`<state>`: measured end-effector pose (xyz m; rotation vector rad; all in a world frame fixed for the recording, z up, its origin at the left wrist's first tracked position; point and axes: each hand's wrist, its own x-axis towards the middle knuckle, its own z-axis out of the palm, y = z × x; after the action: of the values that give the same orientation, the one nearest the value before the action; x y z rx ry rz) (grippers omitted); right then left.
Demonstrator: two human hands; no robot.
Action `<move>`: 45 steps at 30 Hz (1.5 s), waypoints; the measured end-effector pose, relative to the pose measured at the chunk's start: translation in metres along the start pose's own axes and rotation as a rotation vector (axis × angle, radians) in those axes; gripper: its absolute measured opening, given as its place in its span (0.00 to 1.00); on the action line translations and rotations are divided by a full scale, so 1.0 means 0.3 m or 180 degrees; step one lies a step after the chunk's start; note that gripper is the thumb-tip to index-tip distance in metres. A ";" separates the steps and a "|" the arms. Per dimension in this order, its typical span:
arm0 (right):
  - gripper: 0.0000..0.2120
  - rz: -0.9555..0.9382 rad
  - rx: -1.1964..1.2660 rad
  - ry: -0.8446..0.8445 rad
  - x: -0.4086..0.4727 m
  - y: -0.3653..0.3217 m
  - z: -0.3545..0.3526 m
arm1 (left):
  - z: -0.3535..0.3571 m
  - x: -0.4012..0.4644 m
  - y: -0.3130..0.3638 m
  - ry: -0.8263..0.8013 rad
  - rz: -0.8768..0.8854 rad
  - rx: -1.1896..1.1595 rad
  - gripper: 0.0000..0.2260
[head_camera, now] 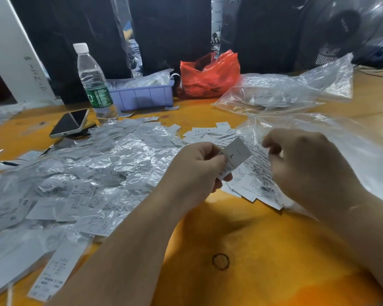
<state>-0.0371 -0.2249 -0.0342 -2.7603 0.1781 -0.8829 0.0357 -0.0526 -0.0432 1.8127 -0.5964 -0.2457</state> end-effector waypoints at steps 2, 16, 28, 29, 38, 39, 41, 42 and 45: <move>0.11 -0.0091 0.0586 0.0223 0.012 -0.007 -0.001 | -0.002 0.000 0.003 0.0057 -0.0023 -0.0080 0.07; 0.11 0.1496 0.4208 -0.0517 0.189 -0.126 0.028 | -0.031 0.012 0.017 0.0961 -0.0341 -0.0414 0.10; 0.12 0.1307 0.5081 -0.0633 0.149 -0.125 0.111 | -0.032 0.022 0.035 0.0868 -0.0696 -0.0291 0.15; 0.12 0.1254 0.5095 -0.0630 0.149 -0.123 0.110 | -0.032 0.018 0.035 0.0846 -0.0613 -0.0373 0.16; 0.19 0.1223 0.4999 -0.1483 0.146 -0.106 0.113 | -0.046 0.008 0.017 0.1027 -0.0106 -0.0364 0.06; 0.19 0.1243 0.5017 -0.1655 0.147 -0.105 0.112 | -0.044 0.007 0.016 0.1015 -0.0028 -0.0269 0.06; 0.18 0.1221 0.4980 -0.2034 0.146 -0.107 0.109 | -0.042 0.006 0.014 0.0959 0.0051 -0.0144 0.06; 0.15 0.1176 0.4928 -0.2172 0.143 -0.108 0.108 | -0.042 0.006 0.012 0.0929 0.0067 -0.0124 0.06; 0.10 0.1143 0.4765 -0.2197 0.137 -0.106 0.106 | -0.050 0.011 0.007 0.0893 0.0016 -0.0092 0.07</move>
<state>0.0162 -0.1960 -0.0282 -1.3690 -0.0995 0.1437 0.0446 -0.0422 -0.0360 1.7778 -0.3971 0.0047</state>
